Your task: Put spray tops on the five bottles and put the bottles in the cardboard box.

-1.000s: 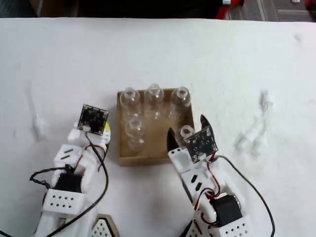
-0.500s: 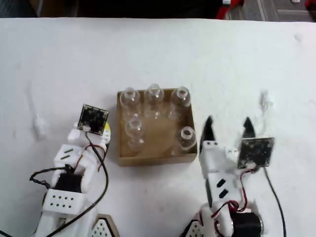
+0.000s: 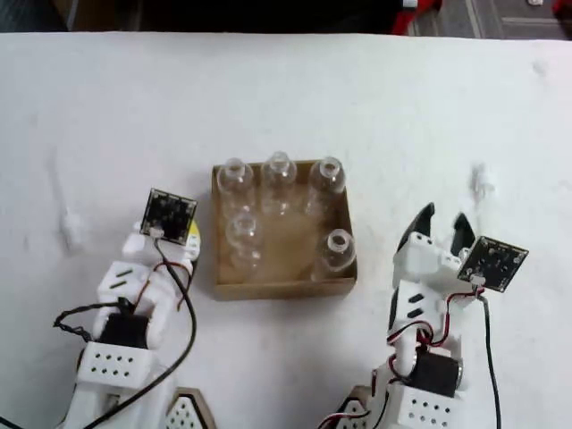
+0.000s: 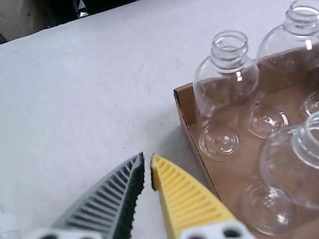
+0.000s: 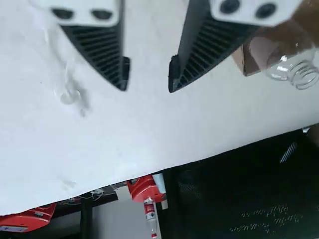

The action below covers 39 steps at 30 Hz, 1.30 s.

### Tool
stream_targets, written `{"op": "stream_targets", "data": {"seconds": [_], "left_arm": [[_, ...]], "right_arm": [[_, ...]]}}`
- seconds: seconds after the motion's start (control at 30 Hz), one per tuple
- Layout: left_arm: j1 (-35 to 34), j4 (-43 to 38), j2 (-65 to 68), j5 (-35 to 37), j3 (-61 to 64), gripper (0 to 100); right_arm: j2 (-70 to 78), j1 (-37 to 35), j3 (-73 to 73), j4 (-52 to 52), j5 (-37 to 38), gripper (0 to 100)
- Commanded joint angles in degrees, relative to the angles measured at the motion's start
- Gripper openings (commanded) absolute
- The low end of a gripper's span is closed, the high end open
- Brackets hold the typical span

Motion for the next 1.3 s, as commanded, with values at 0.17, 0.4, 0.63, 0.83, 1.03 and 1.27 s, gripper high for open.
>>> {"op": "stream_targets", "data": {"seconds": [0.17,0.4,0.63,0.83,1.03,1.27], "left_arm": [[-3.65,-1.32,0.04,-0.35,-0.70,3],[-6.29,-1.14,0.04,-0.44,-0.79,3],[-7.87,3.87,0.31,-0.53,-3.52,4],[-11.12,14.51,0.40,-0.62,-15.56,4],[-6.20,37.63,0.48,-25.41,-32.00,4],[-14.64,55.30,0.48,-51.16,-46.24,4]], "right_arm": [[-0.31,2.77,4.31,-8.75,-0.44,7.7],[0.40,2.68,4.31,-8.40,-0.44,7.7],[8.40,2.59,0.18,-8.40,-0.53,7.6],[21.76,2.59,-3.16,-13.67,-0.35,7.6],[37.49,3.03,-5.80,-23.96,0.62,7.6],[53.49,3.03,-12.31,-29.49,4.22,7.7]]}}
